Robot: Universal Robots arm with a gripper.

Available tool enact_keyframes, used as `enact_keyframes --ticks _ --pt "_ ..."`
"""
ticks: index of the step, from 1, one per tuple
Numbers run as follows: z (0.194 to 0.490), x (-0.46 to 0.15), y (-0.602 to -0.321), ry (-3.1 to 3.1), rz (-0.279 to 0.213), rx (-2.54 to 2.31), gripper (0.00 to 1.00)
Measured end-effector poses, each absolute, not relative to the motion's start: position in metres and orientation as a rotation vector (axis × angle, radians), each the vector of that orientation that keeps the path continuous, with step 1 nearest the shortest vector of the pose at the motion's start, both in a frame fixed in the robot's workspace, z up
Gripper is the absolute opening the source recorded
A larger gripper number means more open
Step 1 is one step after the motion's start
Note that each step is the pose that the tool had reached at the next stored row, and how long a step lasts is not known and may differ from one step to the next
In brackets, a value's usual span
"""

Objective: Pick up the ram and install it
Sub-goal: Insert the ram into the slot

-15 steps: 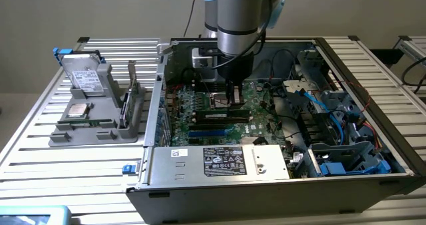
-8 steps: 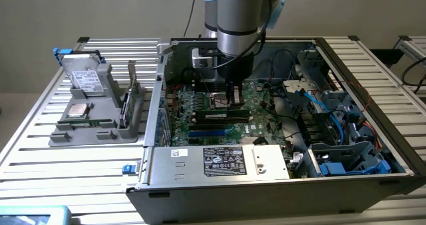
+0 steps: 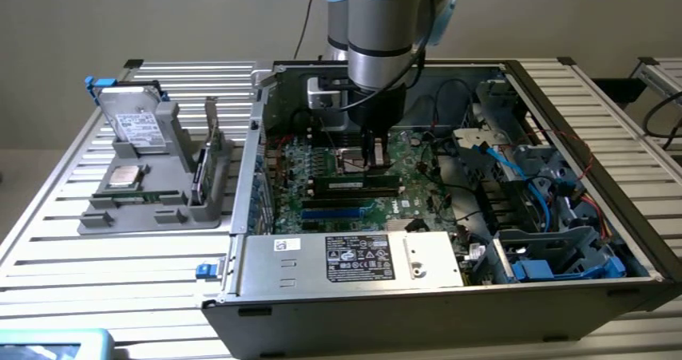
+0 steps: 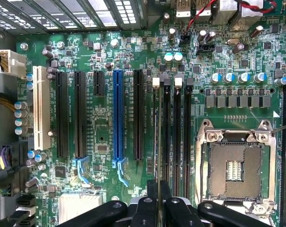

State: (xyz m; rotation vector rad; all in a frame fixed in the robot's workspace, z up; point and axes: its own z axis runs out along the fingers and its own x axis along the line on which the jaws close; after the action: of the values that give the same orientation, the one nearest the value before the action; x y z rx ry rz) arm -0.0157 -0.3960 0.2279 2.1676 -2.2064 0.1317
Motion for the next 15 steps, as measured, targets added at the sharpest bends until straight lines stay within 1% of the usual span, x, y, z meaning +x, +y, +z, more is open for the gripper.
enact_keyframes --ticks 15 --pt "0.2266 -0.0159 -0.396 -2.198 0.128 2.182 0.14"
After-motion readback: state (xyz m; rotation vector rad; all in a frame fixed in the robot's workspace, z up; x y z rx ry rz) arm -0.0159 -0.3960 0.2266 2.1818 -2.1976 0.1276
